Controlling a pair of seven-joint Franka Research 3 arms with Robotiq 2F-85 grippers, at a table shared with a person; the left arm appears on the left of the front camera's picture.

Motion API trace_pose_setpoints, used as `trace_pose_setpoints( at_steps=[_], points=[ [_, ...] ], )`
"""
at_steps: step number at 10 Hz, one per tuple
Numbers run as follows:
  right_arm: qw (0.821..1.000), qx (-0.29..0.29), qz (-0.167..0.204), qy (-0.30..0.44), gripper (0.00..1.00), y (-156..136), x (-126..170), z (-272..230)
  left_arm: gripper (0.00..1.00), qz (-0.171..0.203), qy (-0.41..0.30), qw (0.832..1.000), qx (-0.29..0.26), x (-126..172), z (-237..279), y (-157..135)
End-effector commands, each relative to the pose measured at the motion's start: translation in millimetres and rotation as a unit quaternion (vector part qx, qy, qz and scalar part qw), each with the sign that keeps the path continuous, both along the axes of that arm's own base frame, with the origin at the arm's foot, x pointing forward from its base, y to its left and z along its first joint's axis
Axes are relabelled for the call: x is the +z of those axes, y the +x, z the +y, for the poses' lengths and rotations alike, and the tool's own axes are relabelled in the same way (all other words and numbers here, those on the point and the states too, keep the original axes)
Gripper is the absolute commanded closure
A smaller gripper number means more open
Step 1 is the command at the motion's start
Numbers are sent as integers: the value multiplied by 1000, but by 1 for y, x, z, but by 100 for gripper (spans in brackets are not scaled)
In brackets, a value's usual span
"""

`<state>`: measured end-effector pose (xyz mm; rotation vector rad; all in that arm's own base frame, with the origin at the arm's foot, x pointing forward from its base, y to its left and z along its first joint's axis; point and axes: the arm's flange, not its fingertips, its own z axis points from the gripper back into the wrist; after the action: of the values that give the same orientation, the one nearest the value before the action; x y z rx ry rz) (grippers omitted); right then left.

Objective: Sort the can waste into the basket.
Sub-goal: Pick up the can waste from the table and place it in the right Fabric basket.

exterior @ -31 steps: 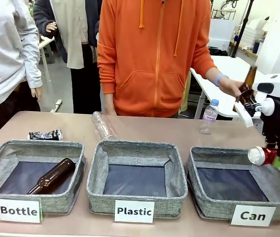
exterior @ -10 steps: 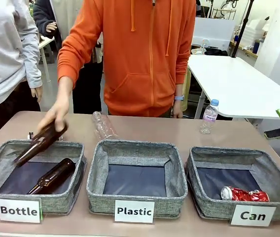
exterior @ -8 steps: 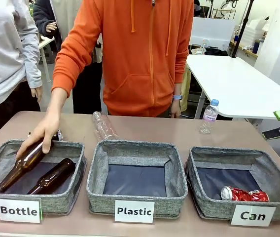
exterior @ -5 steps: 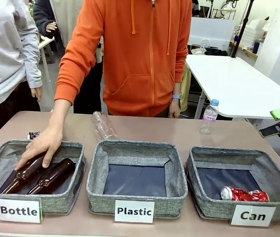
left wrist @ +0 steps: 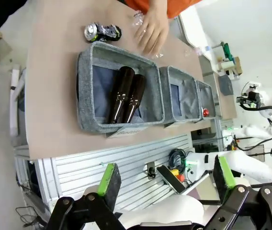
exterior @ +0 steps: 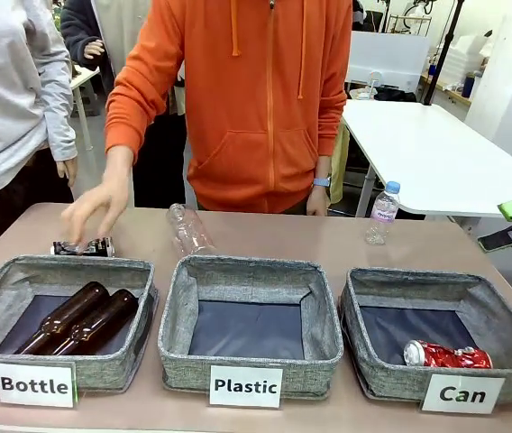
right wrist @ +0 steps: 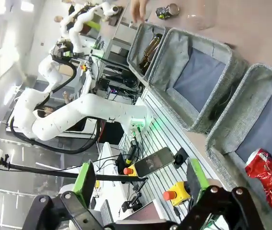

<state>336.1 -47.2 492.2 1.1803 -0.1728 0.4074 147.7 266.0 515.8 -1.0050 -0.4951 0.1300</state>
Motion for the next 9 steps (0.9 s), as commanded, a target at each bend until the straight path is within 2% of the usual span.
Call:
trace_pose_setpoints(
  at_steps=[1, 2, 5, 6, 7, 8, 9],
  points=[
    [1000, 11, -6, -2, 0, -1, -1, -4, 0, 5, 4, 1000, -9, -11, -11, 1],
    [1000, 11, -6, -2, 0, -1, -1, -4, 0, 12, -1, 1000, -25, -16, -22, 10],
    [1000, 11, -6, -2, 0, -1, -1, -4, 0, 60, 17, 989, -132, -42, -91, 52],
    [1000, 11, -6, -2, 0, -1, -1, -4, 0, 66, 29, 984, -162, -52, -115, 59],
    [1000, 11, -6, -2, 0, -1, -1, -4, 0, 70, 17, 986, -150, -56, -131, 64],
    [1000, 11, -6, -2, 0, -1, -1, -4, 0, 57, 7, 989, -135, -47, -98, 56],
    [1000, 11, -6, -2, 0, -1, -1, -4, 0, 57, 7, 989, -135, -47, -98, 56]
  ],
)
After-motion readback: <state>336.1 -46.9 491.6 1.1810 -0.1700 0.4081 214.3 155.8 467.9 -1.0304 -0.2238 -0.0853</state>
